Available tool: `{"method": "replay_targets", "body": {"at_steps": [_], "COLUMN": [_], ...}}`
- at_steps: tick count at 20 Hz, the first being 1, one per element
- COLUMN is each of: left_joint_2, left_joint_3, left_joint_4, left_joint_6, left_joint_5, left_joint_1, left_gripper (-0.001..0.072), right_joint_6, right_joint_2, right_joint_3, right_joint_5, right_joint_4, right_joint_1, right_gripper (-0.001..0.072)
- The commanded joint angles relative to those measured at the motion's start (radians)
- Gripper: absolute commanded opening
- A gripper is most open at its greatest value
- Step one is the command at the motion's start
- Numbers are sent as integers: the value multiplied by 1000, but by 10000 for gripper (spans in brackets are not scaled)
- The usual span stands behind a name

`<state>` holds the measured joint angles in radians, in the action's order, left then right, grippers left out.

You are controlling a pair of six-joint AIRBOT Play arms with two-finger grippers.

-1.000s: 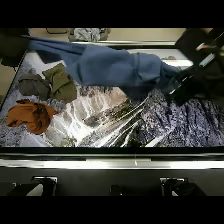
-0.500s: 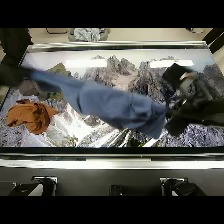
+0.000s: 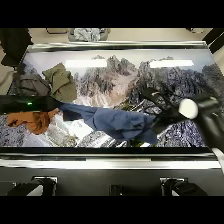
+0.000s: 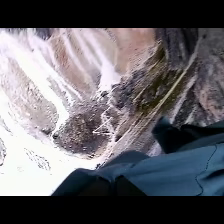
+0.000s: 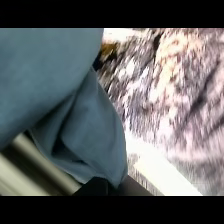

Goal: Fold the shirts.

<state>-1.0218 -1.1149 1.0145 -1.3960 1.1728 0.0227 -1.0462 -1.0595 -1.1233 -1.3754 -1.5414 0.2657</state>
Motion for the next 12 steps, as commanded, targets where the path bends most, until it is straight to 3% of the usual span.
{"method": "replay_targets", "body": {"at_steps": [1, 4, 6, 7, 8, 9, 10, 11, 12], "left_joint_2": [-230, -493, -621, -665, -691, -708, -713, -712, -712], "left_joint_3": [16, -45, -104, -129, -147, -168, -193, -230, -271], "left_joint_4": [-48, -114, -239, -312, -379, -437, -457, -451, -435], "left_joint_6": [-2, -2, 13, 38, 67, 86, 88, 90, 96], "left_joint_5": [-102, -134, -128, -127, -126, -126, -110, -78, -31], "left_joint_1": [-5, 18, 34, 37, 36, 37, 45, 63, 88], "left_gripper": [26, 27, 28, 28, 42, 250, 585, 677, 678], "right_joint_6": [27, 34, 37, 60, 92, 123, 176, 217, 227], "right_joint_2": [-263, -466, -517, -525, -523, -521, -519, -512, -501], "right_joint_3": [-10, -63, -67, -67, -68, -81, -112, -148, -186], "right_joint_5": [260, 452, 495, 496, 496, 476, 417, 345, 270], "right_joint_4": [187, 511, 689, 735, 748, 748, 748, 740, 724], "right_joint_1": [-57, -193, -253, -265, -269, -270, -278, -296, -327], "right_gripper": [49, 50, 52, 84, 200, 426, 612, 682, 687]}}
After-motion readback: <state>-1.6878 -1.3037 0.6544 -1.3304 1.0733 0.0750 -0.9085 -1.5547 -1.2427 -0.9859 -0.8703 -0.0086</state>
